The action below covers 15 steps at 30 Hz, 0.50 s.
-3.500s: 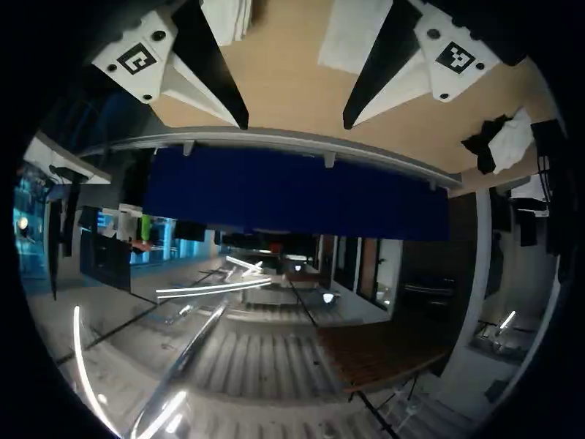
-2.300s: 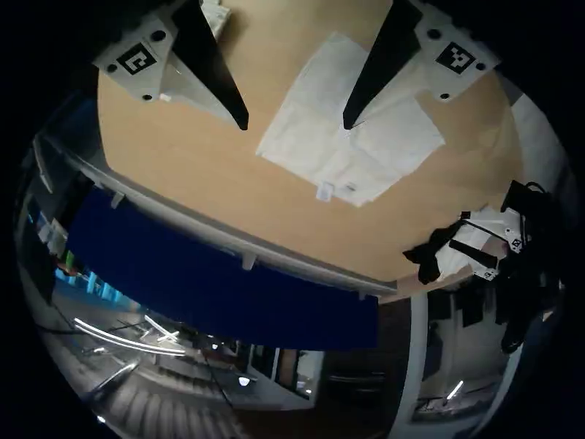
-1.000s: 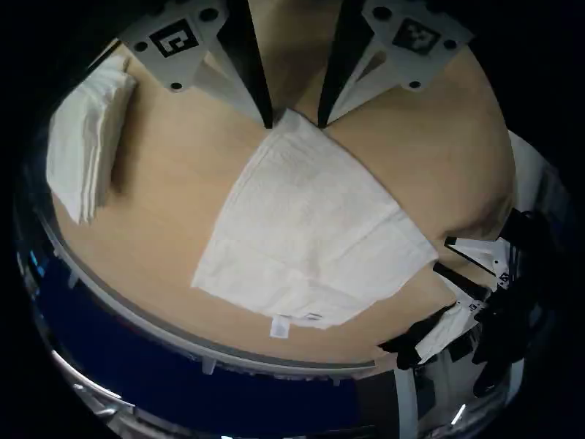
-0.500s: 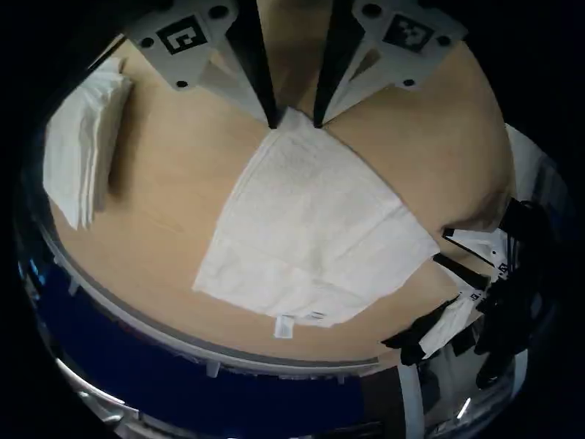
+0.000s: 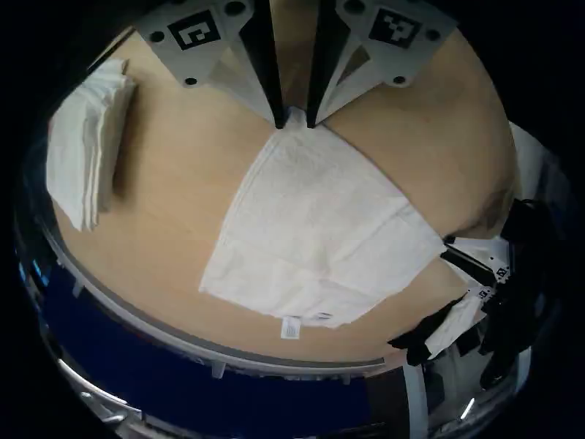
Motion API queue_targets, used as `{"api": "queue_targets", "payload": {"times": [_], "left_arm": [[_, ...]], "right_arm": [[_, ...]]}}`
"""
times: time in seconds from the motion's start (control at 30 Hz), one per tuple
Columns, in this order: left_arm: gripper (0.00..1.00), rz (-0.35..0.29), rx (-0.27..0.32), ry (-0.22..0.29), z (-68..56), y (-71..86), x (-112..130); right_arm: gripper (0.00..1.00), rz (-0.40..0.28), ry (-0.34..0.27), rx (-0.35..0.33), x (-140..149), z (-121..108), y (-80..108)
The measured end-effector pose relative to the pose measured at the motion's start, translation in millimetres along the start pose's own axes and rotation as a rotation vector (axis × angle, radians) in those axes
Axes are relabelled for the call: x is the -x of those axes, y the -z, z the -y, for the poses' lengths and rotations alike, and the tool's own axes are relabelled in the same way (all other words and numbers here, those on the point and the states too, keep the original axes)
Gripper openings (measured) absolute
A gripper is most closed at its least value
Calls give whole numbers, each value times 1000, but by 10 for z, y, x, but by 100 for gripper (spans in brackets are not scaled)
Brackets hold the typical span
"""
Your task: Fold towel
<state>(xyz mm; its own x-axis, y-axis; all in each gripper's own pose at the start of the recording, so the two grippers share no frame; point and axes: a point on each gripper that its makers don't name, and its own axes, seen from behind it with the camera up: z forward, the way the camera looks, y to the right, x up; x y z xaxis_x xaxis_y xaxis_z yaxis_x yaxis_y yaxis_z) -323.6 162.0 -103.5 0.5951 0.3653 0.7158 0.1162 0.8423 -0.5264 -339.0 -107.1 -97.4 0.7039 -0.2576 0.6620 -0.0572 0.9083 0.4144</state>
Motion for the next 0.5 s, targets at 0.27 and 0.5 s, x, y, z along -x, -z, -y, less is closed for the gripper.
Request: {"api": "queue_targets", "payload": {"times": [0.27,0.5], "left_arm": [[10,5,-33,-43,41,-5,-4],[9,7,-18,-5,24,31,-8]], "right_arm": [[19,4,-1,-3,-37,15,-3],[13,-6,-7,1,-108,11,25]]}}
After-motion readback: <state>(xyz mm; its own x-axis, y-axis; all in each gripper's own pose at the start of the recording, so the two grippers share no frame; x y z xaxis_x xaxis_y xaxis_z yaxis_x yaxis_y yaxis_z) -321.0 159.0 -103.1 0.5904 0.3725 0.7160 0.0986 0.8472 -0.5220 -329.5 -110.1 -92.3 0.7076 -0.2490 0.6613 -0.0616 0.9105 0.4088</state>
